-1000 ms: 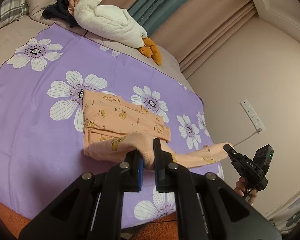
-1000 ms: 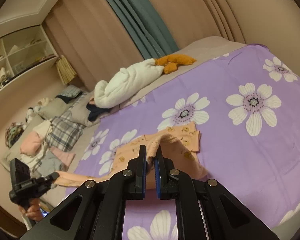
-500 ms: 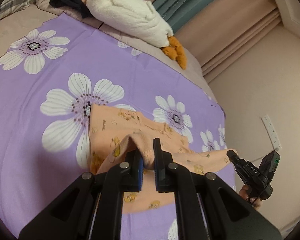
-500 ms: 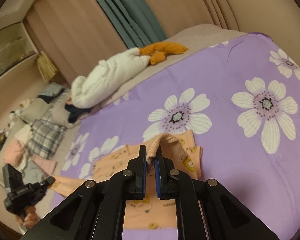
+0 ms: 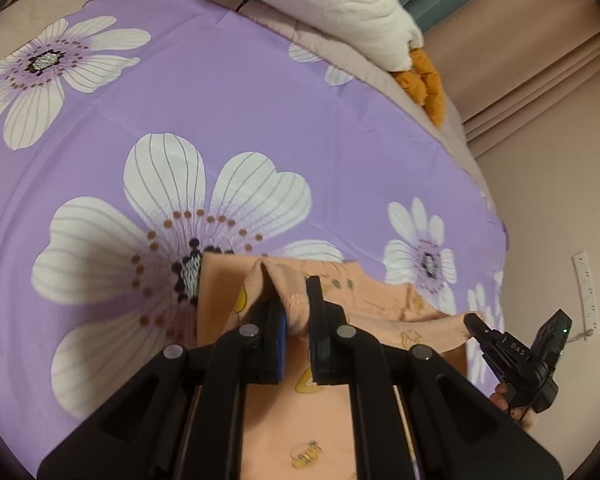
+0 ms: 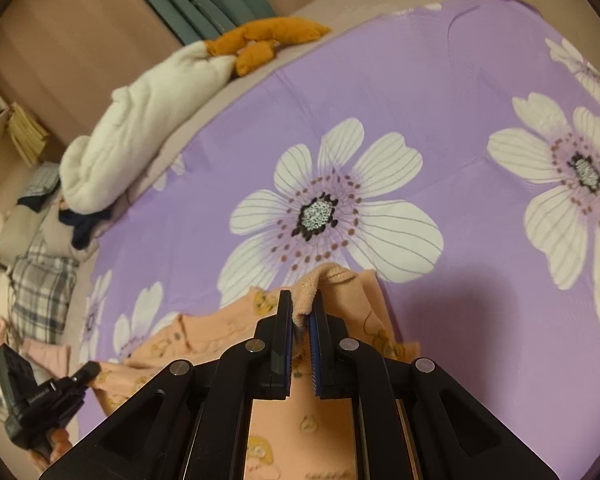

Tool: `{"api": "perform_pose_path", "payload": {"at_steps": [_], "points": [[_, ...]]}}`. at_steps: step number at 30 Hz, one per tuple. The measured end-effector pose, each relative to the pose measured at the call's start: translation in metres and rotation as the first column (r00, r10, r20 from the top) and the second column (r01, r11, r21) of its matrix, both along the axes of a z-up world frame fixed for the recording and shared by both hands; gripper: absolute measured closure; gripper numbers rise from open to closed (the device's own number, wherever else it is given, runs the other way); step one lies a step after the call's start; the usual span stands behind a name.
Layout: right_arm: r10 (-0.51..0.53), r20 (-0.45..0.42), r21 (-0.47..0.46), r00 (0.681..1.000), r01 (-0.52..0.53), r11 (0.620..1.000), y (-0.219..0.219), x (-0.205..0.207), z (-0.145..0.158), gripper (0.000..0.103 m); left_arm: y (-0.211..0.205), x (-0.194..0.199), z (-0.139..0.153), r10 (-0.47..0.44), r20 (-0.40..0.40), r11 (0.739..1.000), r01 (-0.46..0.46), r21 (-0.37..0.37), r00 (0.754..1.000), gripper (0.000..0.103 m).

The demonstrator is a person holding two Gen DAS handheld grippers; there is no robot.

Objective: Fold small clothes

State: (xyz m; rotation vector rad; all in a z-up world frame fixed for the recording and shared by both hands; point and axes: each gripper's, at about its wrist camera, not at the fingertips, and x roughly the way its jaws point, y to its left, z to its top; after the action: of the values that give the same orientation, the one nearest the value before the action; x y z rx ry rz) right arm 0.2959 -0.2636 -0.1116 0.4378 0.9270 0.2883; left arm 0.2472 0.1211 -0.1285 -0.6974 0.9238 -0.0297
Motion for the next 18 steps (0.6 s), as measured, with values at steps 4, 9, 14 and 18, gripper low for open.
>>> {"api": "perform_pose_path", "payload": {"at_steps": [4,9,14,18], "points": [[-0.004,-0.031,-0.042,1.0,0.002,0.999,0.006,0.014,-0.012,0.094,0.0,0.016,-0.015,-0.023,-0.045,0.999,0.025,0.035,0.999,0.094],[-0.03,-0.06,0.023,0.998,0.032,0.999,-0.006,0.025,-0.022,0.094,0.005,0.022,-0.022,-0.022,-0.054,0.999,0.023,0.028,0.998,0.092],[-0.116,-0.002,0.011,0.993,0.116,0.993,-0.021,0.027,-0.01,0.063,0.01,0.019,-0.015,0.032,-0.017,0.997,-0.03,0.077,0.999,0.061],[-0.131,0.012,0.011,0.991,0.13,0.991,-0.031,0.025,-0.002,0.063,0.019,0.015,-0.007,0.057,0.017,0.993,-0.059,0.105,0.998,0.055]]}}
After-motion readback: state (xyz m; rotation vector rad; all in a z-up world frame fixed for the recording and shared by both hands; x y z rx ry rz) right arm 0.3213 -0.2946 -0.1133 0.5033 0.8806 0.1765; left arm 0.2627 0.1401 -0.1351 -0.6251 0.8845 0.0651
